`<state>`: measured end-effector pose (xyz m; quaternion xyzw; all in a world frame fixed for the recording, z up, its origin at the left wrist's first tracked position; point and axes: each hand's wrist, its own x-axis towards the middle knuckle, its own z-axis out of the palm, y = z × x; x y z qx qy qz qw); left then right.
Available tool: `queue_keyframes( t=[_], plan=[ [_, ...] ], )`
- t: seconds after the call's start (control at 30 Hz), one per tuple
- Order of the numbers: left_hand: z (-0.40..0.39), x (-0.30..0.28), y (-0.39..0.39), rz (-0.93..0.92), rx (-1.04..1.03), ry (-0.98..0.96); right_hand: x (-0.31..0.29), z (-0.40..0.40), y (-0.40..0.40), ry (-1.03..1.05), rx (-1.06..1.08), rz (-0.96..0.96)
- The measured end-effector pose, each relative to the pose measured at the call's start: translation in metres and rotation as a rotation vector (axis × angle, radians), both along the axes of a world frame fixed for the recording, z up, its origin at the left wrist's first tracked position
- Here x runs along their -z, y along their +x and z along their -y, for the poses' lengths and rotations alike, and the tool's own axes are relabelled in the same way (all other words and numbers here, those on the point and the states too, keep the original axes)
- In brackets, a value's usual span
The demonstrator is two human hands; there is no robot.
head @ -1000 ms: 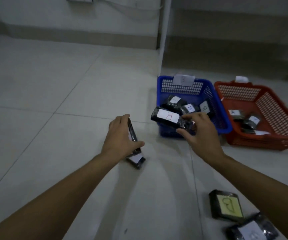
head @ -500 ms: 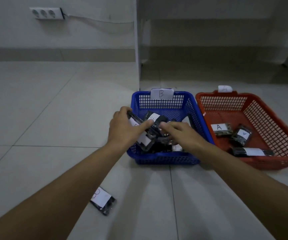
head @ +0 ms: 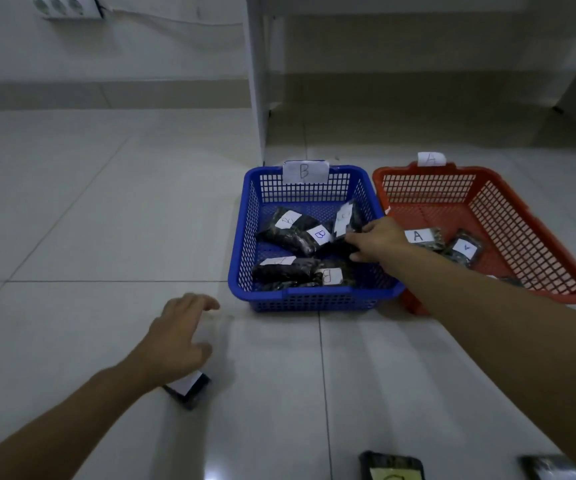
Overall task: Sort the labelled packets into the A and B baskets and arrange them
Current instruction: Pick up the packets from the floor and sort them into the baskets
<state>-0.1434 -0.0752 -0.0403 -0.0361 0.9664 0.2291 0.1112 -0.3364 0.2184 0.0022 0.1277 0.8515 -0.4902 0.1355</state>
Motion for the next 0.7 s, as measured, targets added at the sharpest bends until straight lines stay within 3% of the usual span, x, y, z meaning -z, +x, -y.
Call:
queue_keyframes(
  t=[0.07, 0.1, 0.27, 0.33, 0.43, 0.6, 0.7],
  plan=[
    [0.012, 0.005, 0.013, 0.296, 0.126, -0.208, 0.0, 0.001, 0.004, -0.012, 0.021, 0.018],
    [0.013, 0.006, 0.017, 0.35, 0.175, -0.282, -0.003, 0.001, 0.009, -0.015, 0.015, 0.002],
    [-0.003, -0.02, 0.023, 0.251, 0.326, -0.53, -0.029, -0.009, 0.082, -0.045, -0.172, -0.279],
    [-0.012, -0.026, 0.027, 0.248, 0.329, -0.512, -0.027, -0.023, 0.125, 0.055, -0.339, -0.373],
    [-0.035, -0.032, 0.033, 0.154, 0.236, -0.226, -0.014, -0.05, 0.182, 0.195, -0.585, -0.325],
    [-0.089, -0.061, 0.029, 0.066, 0.006, 0.391, 0.013, -0.089, 0.239, 0.46, -0.92, 0.004],
    [-0.112, -0.07, 0.025, 0.029, -0.081, 0.617, 0.024, -0.093, 0.256, 0.548, -1.045, -0.012]
  ],
)
